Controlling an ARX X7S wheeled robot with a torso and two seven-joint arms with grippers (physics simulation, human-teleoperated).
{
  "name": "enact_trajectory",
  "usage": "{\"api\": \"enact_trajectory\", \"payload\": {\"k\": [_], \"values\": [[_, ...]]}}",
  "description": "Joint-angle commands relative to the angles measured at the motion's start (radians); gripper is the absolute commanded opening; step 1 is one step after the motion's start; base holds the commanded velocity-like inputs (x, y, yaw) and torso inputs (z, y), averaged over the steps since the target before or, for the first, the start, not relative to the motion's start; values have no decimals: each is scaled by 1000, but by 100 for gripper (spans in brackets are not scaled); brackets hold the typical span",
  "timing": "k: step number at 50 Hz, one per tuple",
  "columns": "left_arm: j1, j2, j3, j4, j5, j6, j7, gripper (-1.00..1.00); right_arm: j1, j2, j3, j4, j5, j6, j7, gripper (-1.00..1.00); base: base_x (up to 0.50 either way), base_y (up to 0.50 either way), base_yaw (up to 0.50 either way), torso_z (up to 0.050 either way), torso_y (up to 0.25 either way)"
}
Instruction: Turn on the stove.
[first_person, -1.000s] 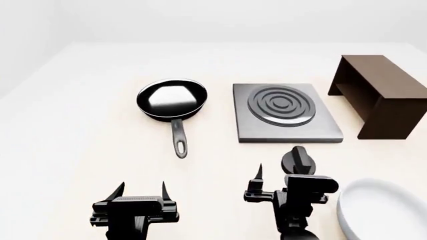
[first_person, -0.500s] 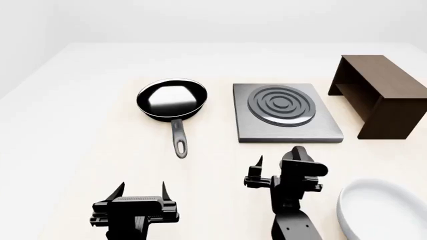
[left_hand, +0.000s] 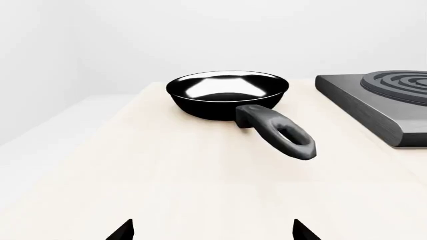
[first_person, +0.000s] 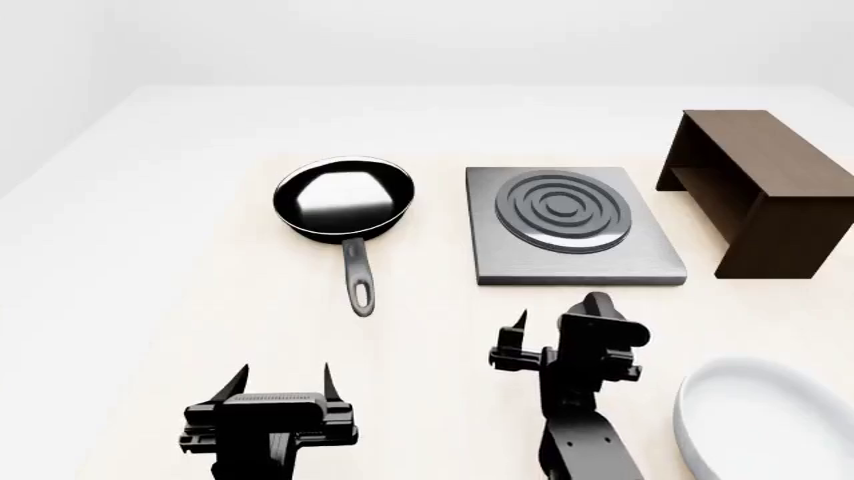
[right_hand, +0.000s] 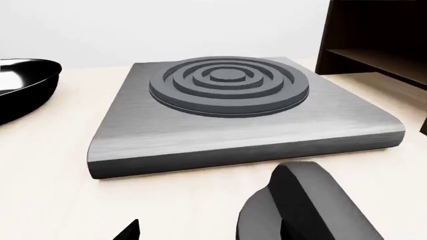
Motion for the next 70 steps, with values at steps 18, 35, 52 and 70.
{"api": "enact_trajectory", "payload": {"k": [18,35,52,70], "values": [[2,2,-2,-8,0,38,15,100,140,-48,-9,348,10,-163,-23,100,0,0,0,0,0],[1,-3,6,-11,-5,42,9,100,109,-33,-24,276,45,-152,-9,100,0,0,0,0,0],[-2,-7,12,-9,-10,41,2,100,125,-40,63,313,139,-209,106,100,0,0,0,0,0],[-3,-12,19,-8,-15,42,-5,100,115,-34,95,289,197,-218,173,100,0,0,0,0,0]]}}
